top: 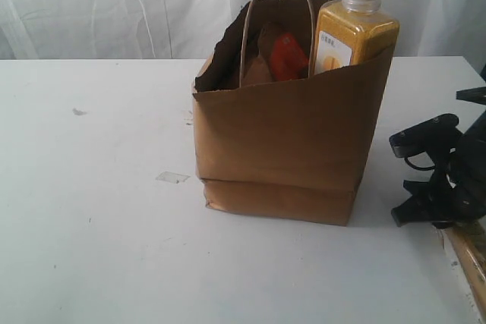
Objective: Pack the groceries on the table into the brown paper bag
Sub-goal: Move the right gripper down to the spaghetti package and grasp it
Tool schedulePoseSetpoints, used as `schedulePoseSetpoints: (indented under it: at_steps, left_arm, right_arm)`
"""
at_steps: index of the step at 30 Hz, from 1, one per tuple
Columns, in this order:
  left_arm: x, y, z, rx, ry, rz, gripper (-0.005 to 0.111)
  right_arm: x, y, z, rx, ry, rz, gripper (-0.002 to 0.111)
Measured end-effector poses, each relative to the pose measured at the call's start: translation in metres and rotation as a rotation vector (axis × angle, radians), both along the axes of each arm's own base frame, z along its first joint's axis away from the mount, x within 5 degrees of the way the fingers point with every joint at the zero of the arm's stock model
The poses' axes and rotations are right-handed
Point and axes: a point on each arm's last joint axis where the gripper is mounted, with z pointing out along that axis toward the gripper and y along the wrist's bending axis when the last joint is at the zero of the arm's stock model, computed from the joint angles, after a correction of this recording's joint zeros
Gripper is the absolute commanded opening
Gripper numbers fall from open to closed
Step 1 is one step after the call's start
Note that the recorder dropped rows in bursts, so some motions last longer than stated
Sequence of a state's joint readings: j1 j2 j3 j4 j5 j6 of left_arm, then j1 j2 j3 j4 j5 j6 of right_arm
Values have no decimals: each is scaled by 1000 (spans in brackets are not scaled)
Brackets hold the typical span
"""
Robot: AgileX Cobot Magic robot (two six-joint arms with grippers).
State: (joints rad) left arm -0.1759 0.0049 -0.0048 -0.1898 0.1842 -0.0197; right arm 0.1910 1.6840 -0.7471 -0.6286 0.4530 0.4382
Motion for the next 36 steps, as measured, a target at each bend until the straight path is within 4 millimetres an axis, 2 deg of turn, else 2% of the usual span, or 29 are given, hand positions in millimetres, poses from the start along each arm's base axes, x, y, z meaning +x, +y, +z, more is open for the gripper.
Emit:
schedulePoseSetpoints:
  at_steps: [1, 2, 4, 6, 13, 18, 24, 26, 27, 32, 34, 36]
  left_arm:
    - [0, 0, 0, 0, 0, 0, 0]
    - [0, 0, 0, 0, 0, 0, 0]
    - [0, 0, 0, 0, 0, 0, 0]
    - [0, 0, 0, 0, 0, 0, 0]
    - [0, 0, 0, 0, 0, 0, 0]
    - [0, 0, 0, 0, 0, 0, 0]
    - [0, 0, 0, 0, 0, 0, 0]
    - [0, 0, 0, 0, 0, 0, 0]
    - [0, 0, 0, 0, 0, 0, 0]
    - [0, 0, 0, 0, 0, 0, 0]
    - [0, 0, 0, 0, 0, 0, 0]
    - [0, 0, 0, 0, 0, 0, 0]
  right_arm:
    - [0, 0, 0, 4, -3, -7, 25]
    - [0, 0, 0, 6, -5, -13, 34]
    - [0, -1, 0, 9, -4, -41, 67]
    - [-2, -2, 0, 2, 9, -61, 78]
    - [-3, -4, 0, -16, 28, -77, 78]
    - [-1, -15, -1, 11, 9, -135, 78]
    - [1, -10, -9, 89, 56, -130, 77]
    - [2, -8, -11, 110, 70, -116, 71]
    - [2, -7, -12, 118, 78, -114, 64]
    - [3, -4, -14, 151, 80, -112, 13]
    - [3, -4, -12, 158, 76, -114, 2]
    - [3, -3, -8, 167, 60, -117, 0]
